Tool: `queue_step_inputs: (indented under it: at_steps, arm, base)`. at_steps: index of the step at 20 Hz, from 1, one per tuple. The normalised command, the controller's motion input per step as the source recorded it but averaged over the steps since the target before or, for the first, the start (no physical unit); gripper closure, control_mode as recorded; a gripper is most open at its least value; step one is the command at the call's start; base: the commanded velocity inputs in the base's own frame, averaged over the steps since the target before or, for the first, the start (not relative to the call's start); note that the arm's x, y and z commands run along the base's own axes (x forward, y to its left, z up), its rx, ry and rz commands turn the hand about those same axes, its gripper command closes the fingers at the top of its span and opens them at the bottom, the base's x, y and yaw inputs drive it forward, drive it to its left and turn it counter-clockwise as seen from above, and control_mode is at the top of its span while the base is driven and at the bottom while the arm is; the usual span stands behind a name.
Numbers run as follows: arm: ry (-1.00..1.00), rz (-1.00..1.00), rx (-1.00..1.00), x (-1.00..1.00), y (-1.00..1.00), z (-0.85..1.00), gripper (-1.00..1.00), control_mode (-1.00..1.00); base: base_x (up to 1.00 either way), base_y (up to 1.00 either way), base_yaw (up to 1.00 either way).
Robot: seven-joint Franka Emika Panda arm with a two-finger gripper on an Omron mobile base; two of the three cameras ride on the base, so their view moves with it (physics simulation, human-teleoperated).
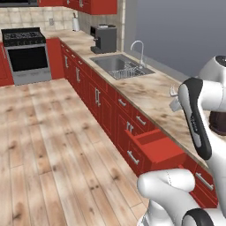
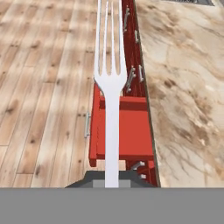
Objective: Pick up the metallic utensils from the counter and place them in the open drawer. Make sure not to pick up any wooden utensils.
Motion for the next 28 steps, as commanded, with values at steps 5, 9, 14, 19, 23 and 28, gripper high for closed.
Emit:
queue_step_inputs:
  at_steps: [5, 9, 14, 19, 23, 28]
  arm:
    - [0.63, 0.12, -0.32, 0.71, 0.11, 0.09, 1.0, -1.0]
    - [0.44, 0.13, -0.18, 0.77, 0.02, -0.13, 1.0, -1.0]
    - [-0.17, 0.0, 0.14, 0.24, 0.02, -0.95, 1.0, -1.0]
    - [-0.32, 0.0, 0.32, 0.13, 0.0, -1.0, 1.0, -1.0]
    - [-0.25, 0.0, 0.28, 0.26, 0.0, -1.0, 1.0, -1.0]
    - [-0.03, 0.0, 0.1, 0.56, 0.07, -1.0, 1.0, -1.0]
  base:
    - [0.0, 0.0, 0.0]
    - [0.0, 0.0, 0.0]
    - [0.0, 0.0, 0.0]
    - [0.0, 0.0, 0.0]
    - [0.0, 0.0, 0.0]
    - [0.0, 0.0, 0.0]
